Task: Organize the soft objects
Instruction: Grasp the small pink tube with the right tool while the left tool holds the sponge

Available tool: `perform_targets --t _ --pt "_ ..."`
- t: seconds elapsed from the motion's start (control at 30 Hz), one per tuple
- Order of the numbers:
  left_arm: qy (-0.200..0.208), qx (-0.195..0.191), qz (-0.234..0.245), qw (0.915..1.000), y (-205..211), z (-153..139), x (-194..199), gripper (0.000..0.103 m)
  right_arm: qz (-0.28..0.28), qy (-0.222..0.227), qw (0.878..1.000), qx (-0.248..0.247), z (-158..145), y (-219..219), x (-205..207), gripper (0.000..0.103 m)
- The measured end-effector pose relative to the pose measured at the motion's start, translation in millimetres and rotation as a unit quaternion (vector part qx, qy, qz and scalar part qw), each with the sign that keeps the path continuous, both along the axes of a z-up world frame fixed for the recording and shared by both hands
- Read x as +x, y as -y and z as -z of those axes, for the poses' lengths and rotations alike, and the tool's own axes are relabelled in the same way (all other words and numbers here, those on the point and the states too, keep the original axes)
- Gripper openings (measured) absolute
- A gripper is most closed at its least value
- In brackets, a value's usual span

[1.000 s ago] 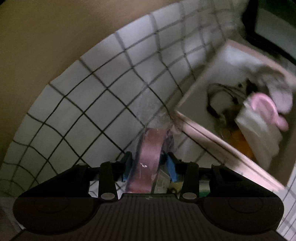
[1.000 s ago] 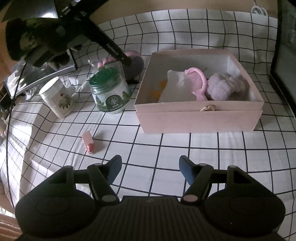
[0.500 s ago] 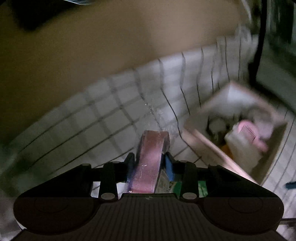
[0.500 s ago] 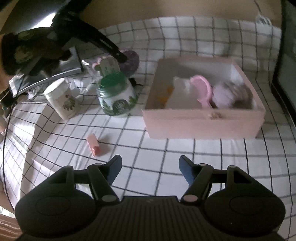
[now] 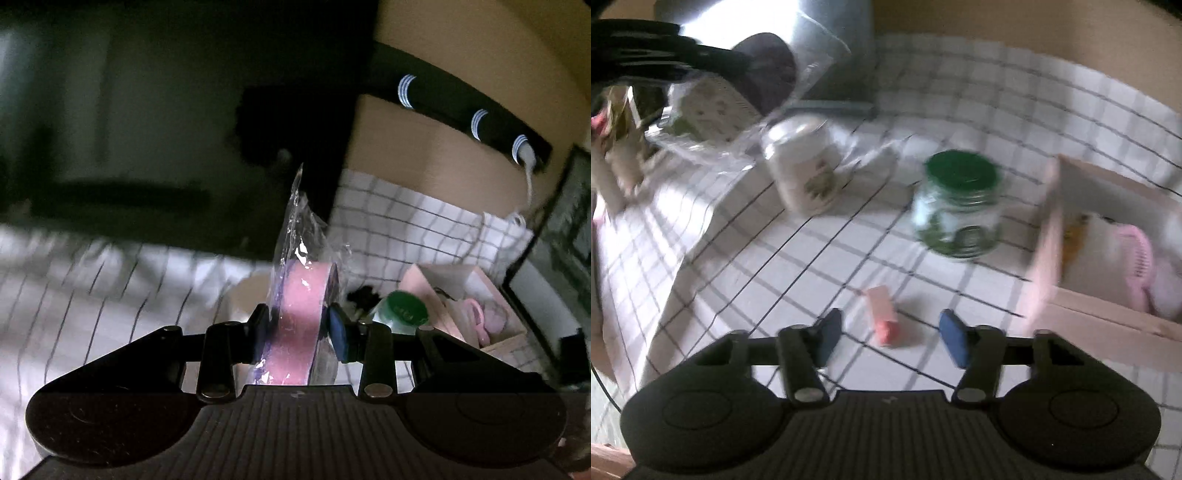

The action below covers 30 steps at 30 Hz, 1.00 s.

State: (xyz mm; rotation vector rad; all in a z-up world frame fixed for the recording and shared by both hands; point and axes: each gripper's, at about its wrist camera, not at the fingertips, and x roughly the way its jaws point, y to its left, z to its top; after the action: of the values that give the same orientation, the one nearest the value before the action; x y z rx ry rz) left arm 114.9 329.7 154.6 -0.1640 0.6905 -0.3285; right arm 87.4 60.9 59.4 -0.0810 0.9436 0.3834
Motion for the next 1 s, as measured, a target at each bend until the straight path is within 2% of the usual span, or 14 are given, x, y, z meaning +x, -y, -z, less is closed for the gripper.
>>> perform_targets --t 0.3,0.37,0.5,0.53,0.77,0.8,1.0 --pt "-0.065 -0.073 -0.074 0.9924 -58 49 -47 0.039 -0.018 -0.013 0.999 -0.049 24 -23 18 0.049" --pt "-0.07 -0.079 -0.083 0.991 -65 53 -56 0.039 -0.022 -0.019 0.998 -0.056 27 -29 23 0.044" --pt "-0.072 -0.079 -0.088 0.9904 -72 55 -64 0.039 -0.026 -0.029 0.998 -0.056 30 -31 25 0.019" --pt "-0.074 -0.078 -0.089 0.9903 -73 56 -66 0.039 -0.026 -0.029 0.998 -0.054 30 -31 24 0.019" --pt "-0.095 -0.075 -0.082 0.9892 -71 66 -65 0.039 -0.037 -0.017 0.999 -0.033 4 -38 9 0.019" --pt "-0.096 -0.073 -0.08 0.9894 -69 66 -64 0.039 -0.045 -0.02 0.999 -0.017 -1 -39 7 0.019" --pt "-0.068 -0.056 -0.077 0.9931 -57 44 -44 0.039 -0.053 0.03 0.998 0.015 -50 -33 -4 0.019"
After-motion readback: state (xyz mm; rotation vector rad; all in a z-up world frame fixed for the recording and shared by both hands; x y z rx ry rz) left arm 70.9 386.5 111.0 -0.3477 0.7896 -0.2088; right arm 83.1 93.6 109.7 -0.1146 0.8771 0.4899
